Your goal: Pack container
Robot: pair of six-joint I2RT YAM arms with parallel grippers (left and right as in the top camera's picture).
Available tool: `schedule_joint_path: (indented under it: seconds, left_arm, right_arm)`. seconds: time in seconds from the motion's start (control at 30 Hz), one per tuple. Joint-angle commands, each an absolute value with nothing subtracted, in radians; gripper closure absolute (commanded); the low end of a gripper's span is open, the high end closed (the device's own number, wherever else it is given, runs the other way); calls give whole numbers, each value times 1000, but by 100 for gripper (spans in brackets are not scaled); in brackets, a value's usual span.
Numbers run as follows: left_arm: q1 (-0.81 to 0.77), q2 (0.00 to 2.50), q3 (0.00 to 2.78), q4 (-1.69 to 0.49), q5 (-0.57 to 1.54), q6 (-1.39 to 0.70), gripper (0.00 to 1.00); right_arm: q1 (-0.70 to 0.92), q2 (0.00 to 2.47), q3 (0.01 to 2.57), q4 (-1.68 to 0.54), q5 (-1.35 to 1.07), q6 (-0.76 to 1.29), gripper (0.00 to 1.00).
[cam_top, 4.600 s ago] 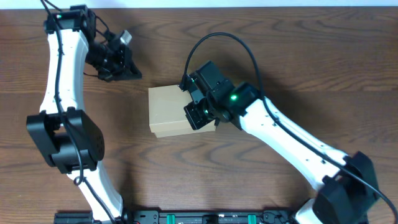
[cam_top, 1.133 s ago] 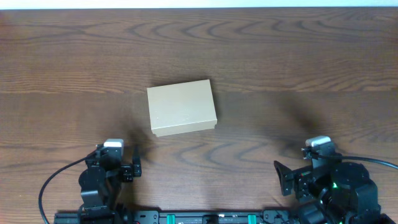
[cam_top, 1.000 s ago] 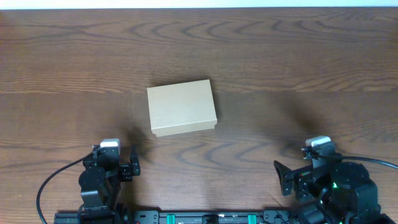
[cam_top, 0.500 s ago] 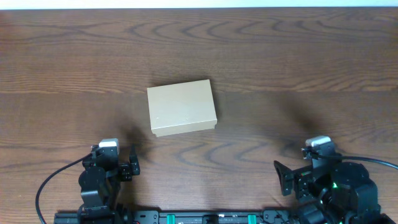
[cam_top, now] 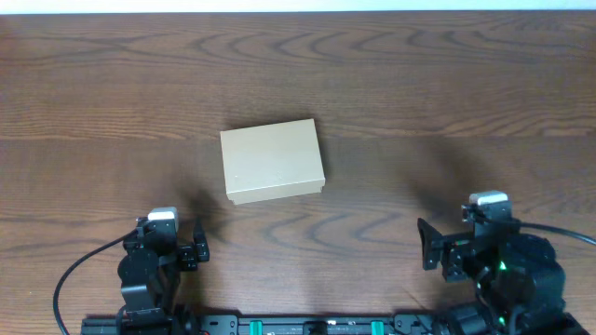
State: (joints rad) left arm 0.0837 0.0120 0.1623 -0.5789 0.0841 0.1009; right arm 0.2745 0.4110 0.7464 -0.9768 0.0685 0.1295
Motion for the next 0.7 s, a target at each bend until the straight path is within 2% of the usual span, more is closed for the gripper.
schedule_joint_path:
  seconds: [0.0, 0.1, 0.3, 0.67]
  left_arm:
    - [82, 4, 152, -578, 71, 89, 4]
    - [82, 4, 152, -578, 71, 89, 4]
    - [82, 4, 152, -578, 71, 89, 4]
    - [82, 4, 152, -578, 71, 89, 4]
  right_arm:
    - [241, 385, 658, -918, 113, 140, 1]
    - [182, 292, 509, -801, 100, 133, 1]
    - [81, 155, 379, -796, 101, 88, 1]
    - [73, 39, 224, -785, 80, 87, 1]
